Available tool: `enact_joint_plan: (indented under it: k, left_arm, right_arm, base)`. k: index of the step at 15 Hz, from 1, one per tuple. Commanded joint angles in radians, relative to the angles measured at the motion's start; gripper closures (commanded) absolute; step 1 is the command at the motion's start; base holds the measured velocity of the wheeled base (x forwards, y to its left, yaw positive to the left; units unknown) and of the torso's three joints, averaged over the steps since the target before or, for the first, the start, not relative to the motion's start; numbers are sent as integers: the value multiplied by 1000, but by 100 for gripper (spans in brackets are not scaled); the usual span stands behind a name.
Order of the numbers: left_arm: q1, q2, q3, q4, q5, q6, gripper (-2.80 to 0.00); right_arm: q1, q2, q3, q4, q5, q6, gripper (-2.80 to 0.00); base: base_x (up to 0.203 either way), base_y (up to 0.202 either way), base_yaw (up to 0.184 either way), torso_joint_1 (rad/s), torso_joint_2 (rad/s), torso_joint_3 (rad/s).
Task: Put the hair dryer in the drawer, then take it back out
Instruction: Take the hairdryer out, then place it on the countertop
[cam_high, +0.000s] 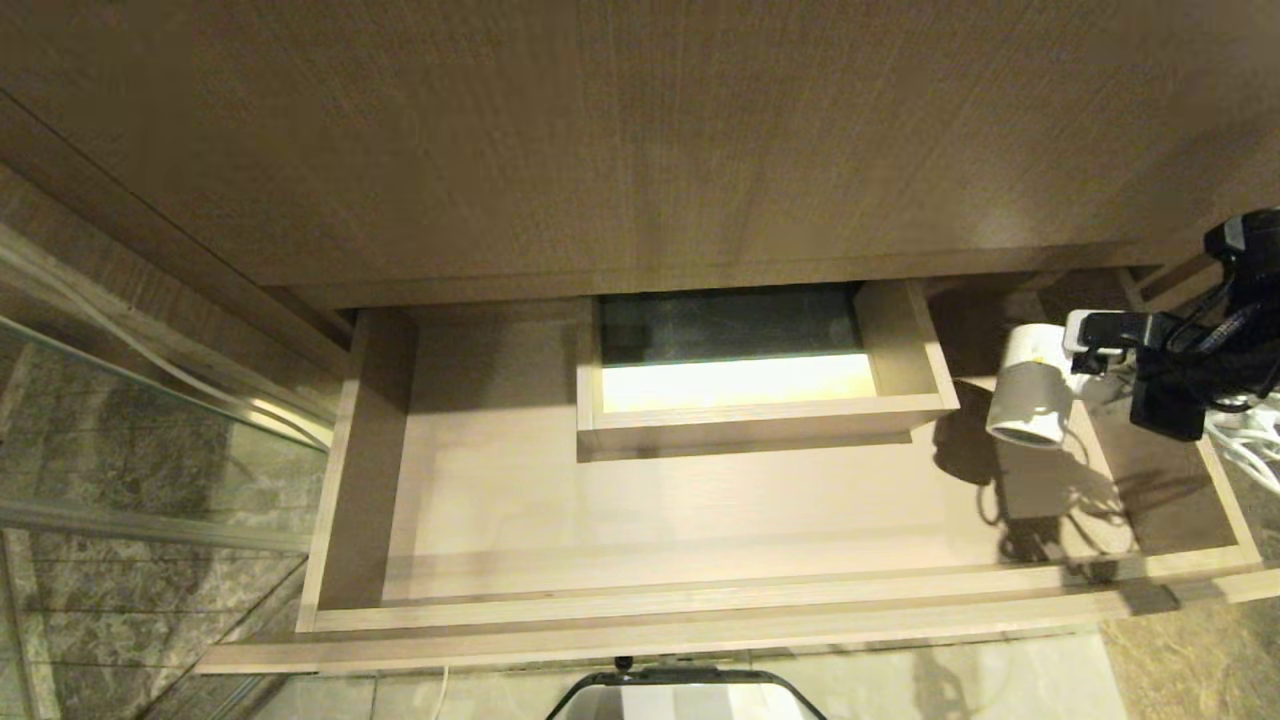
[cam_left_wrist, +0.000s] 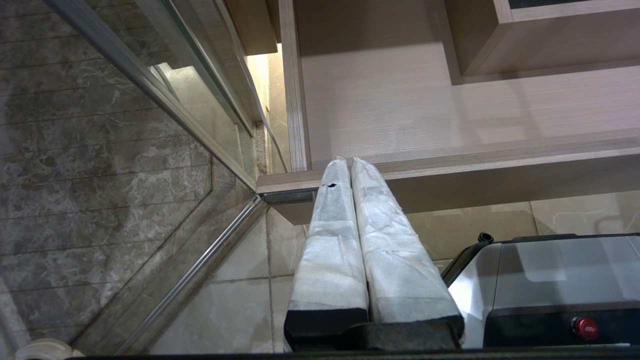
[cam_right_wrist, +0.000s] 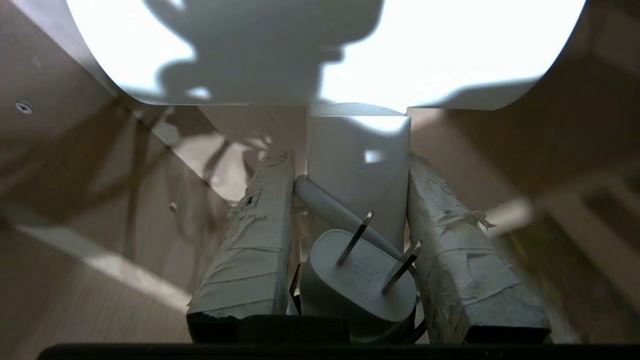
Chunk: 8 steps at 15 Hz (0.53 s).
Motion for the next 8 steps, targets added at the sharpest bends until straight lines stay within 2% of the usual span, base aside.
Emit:
enact_joint_plan:
  k: [1, 3, 8]
  left_arm:
    - [0, 0, 0, 0, 0, 0, 0]
    - [1, 0, 2, 0, 0, 0, 0]
    - [0, 0, 2, 0, 0, 0, 0]
  right_arm:
    - [-8, -110, 14, 0, 1, 101, 0]
    - [-8, -193, 37, -2, 3, 171, 0]
    - [-19, -512, 192, -15, 5, 239, 0]
  base:
    - [0, 0, 0, 0, 0, 0]
    - [0, 0, 0, 0, 0, 0]
    - [0, 0, 0, 0, 0, 0]
